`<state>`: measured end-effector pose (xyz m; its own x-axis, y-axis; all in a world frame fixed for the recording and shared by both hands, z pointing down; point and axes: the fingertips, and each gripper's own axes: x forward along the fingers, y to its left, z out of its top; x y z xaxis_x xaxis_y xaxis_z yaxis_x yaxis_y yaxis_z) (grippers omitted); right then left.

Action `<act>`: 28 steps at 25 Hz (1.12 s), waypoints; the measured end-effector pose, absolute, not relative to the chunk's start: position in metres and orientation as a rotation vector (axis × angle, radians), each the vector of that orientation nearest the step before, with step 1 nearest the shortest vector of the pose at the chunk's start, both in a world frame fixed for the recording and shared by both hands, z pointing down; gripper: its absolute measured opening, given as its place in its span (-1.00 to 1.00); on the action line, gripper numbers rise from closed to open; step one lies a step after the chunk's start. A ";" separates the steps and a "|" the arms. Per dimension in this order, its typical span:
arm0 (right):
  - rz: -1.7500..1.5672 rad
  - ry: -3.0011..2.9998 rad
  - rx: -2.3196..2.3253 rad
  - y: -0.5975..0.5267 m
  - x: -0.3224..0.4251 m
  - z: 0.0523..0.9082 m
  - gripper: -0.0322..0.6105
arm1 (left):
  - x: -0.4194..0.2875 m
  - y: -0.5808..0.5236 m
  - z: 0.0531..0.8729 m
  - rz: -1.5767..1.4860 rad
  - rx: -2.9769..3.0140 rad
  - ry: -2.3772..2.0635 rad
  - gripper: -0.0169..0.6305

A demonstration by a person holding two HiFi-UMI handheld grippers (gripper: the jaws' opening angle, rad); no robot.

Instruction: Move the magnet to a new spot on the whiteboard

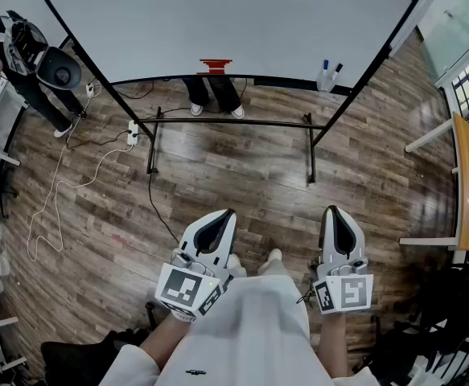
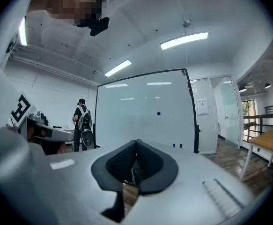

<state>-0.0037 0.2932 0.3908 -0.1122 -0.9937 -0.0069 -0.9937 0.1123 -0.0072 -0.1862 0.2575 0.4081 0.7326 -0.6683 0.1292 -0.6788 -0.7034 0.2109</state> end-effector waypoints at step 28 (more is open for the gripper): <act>0.058 2.355 -1.899 0.356 0.116 0.382 -0.87 | -0.048 0.331 0.392 0.118 2.739 -1.166 -0.93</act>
<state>0.1163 0.3559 0.3824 -0.2082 -0.9714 -0.1142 -0.9759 0.2142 -0.0428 -0.0482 0.3307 0.3921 0.6924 -0.7086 0.1360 -0.7215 -0.6823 0.1180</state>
